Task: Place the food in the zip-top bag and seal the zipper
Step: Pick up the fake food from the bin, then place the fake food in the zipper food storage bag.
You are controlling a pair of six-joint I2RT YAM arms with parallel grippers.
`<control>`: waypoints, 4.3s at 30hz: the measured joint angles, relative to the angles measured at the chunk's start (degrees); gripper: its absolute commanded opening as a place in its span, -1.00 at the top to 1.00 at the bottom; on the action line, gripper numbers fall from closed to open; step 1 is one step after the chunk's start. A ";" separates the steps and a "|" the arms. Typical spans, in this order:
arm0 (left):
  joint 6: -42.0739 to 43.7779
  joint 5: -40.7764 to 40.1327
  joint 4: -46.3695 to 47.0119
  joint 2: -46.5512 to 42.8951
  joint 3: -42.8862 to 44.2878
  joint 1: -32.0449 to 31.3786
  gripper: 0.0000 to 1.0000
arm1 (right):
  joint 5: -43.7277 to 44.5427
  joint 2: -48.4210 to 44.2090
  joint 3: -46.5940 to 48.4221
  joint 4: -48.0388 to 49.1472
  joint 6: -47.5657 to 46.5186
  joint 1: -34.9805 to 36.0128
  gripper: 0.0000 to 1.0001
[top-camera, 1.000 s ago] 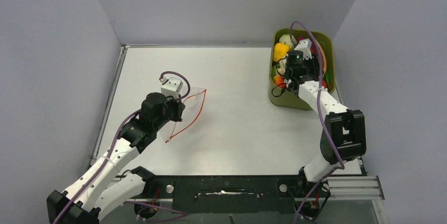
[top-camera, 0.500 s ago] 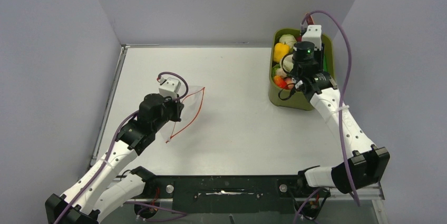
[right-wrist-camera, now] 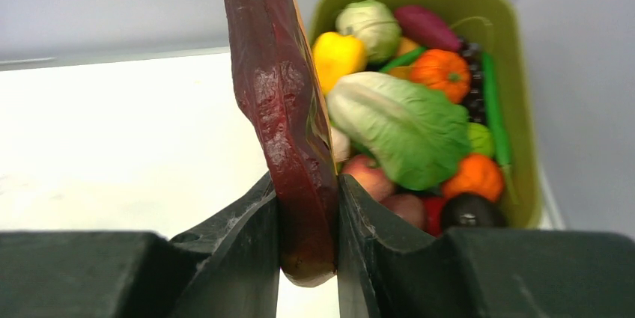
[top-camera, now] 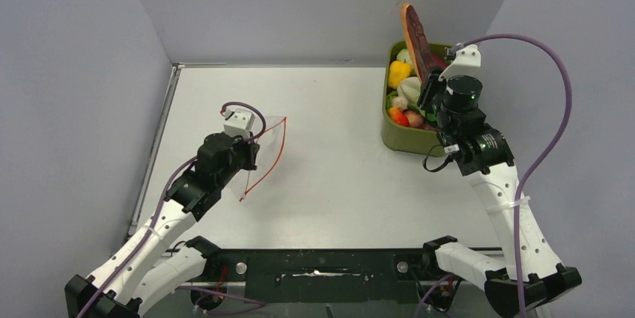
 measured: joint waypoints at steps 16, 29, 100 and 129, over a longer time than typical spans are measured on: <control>7.06 -8.63 10.10 1.38 0.63 0.09 1.00 | -31.65 -5.81 -9.90 -2.73 12.26 0.20 0.92; 10.73 -8.57 17.25 5.35 -1.11 0.09 1.00 | -51.60 -6.82 -25.83 9.01 33.20 2.80 0.96; -0.24 22.84 19.96 8.59 -3.43 0.07 1.00 | -54.38 3.56 -37.55 26.49 48.04 15.19 0.99; -15.72 27.67 29.77 8.59 -8.52 0.07 1.00 | -39.74 16.24 -29.22 31.43 51.80 21.66 0.96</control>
